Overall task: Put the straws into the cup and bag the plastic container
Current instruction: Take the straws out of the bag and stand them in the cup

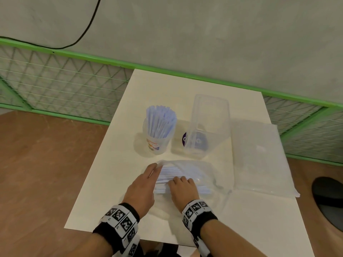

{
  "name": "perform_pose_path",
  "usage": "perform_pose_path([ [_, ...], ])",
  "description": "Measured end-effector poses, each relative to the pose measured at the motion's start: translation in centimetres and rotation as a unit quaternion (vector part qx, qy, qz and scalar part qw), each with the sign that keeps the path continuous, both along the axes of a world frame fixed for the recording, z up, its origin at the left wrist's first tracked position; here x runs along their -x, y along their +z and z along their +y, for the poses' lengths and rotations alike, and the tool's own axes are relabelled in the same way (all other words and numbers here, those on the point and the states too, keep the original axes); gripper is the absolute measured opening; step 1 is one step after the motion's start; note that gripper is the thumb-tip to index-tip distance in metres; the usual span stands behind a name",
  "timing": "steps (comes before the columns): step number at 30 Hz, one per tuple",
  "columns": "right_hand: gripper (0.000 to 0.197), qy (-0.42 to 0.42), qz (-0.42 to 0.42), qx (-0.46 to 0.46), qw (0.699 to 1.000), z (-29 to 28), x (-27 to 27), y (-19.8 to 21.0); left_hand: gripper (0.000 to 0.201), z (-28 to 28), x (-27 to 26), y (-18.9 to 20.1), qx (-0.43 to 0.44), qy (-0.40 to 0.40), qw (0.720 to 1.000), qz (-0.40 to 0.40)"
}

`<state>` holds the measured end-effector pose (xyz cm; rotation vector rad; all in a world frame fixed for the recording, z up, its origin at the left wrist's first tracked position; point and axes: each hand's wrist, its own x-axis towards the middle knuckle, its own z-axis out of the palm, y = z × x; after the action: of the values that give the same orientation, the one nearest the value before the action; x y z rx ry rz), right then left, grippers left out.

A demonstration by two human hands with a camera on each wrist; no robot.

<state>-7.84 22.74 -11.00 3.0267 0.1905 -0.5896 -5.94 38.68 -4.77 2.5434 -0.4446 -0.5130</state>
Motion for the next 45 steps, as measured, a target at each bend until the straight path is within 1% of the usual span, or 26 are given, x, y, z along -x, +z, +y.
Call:
perform_pose_path([
  [2,0.023,-0.025,0.026,-0.009,0.999,0.1,-0.1,0.1,0.085,0.1,0.1,-0.1,0.013,0.002,1.0,0.003],
  [3,0.025,-0.033,0.021,-0.019,0.999,0.0,-0.1,-0.2,0.085,0.2,0.2,-0.1,0.016,0.006,1.0,0.005],
  [6,0.029,-0.029,0.028,-0.04,0.998,0.1,-0.3,0.2,0.085,0.3,0.4,-0.1,0.022,0.021,0.999,0.011],
  [8,0.032,-0.01,0.011,-0.025,1.0,-0.1,-0.5,-0.5,0.085,0.4,0.5,-0.1,0.027,0.03,0.999,0.017],
  [11,0.031,-0.002,0.019,0.005,1.0,0.1,-0.7,-0.6,0.085,0.4,0.5,-0.1,0.026,0.027,0.999,0.021],
  [15,0.035,0.005,0.021,0.005,1.0,0.3,-0.9,-0.7,0.085,0.4,0.4,0.0,0.027,0.024,0.999,0.018],
  [19,0.03,0.027,0.031,0.019,0.999,0.5,-0.8,-0.8,0.086,0.4,0.1,0.0,0.028,0.019,0.999,0.014],
  [22,0.033,0.014,0.016,-0.017,1.0,0.4,-0.2,-0.1,0.089,0.6,0.0,0.0,0.037,0.022,0.999,0.016],
  [24,0.032,-0.021,-0.009,-0.086,0.996,-0.1,0.0,0.5,0.091,0.8,-0.2,-0.1,0.044,0.023,0.999,0.015],
  [26,0.032,-0.073,-0.034,-0.183,0.98,-0.9,0.1,1.2,0.09,1.0,-0.4,-0.1,0.047,0.036,0.998,0.017],
  [27,0.028,-0.079,-0.052,-0.24,0.966,-1.1,0.2,1.7,0.09,1.1,-0.5,-0.2,0.047,0.041,0.998,0.017],
  [29,0.007,-0.085,-0.087,-0.361,0.924,-1.2,0.4,3.4,0.092,1.1,-0.6,-0.3,0.045,0.041,0.998,0.013],
  [31,0.028,-0.13,-0.126,-0.464,0.867,-0.8,0.9,5.1,0.094,0.9,-0.8,-0.5,0.046,0.036,0.998,0.003],
  [32,0.031,-0.168,-0.135,-0.504,0.836,-0.6,1.0,5.7,0.095,0.8,-0.9,-0.6,0.048,0.034,0.998,-0.002],
  [33,0.029,-0.199,-0.137,-0.526,0.815,-0.4,1.0,6.6,0.094,0.7,-1.0,-0.6,0.049,0.032,0.998,-0.006],
  [34,0.029,-0.213,-0.133,-0.535,0.806,-0.5,1.0,6.8,0.094,0.6,-1.0,-0.6,0.049,0.032,0.998,-0.007],
  [36,0.036,-0.211,-0.111,-0.522,0.819,-0.7,1.1,7.0,0.094,0.4,-1.1,-0.5,0.05,0.033,0.998,-0.007],
  [37,0.036,-0.214,-0.095,-0.5,0.834,-0.7,1.0,7.1,0.094,0.4,-1.1,-0.4,0.051,0.034,0.998,-0.005],
  [38,0.036,-0.221,-0.081,-0.486,0.841,-0.9,0.9,6.9,0.094,0.4,-1.0,-0.4,0.053,0.034,0.998,-0.002],
  [40,0.037,-0.248,-0.068,-0.475,0.841,-1.3,0.7,7.3,0.093,0.4,-1.0,-0.4,0.056,0.033,0.998,-0.001],
  [42,0.038,-0.272,-0.079,-0.47,0.836,-1.8,0.4,7.8,0.094,0.5,-1.1,-0.4,0.058,0.035,0.998,0.0],
  [44,0.037,-0.28,-0.078,-0.452,0.844,-2.3,0.6,7.9,0.094,0.5,-1.1,-0.4,0.055,0.038,0.998,0.003],
  [45,0.034,-0.284,-0.064,-0.439,0.85,-2.4,0.7,7.8,0.094,0.6,-1.1,-0.4,0.055,0.04,0.998,0.004],
])
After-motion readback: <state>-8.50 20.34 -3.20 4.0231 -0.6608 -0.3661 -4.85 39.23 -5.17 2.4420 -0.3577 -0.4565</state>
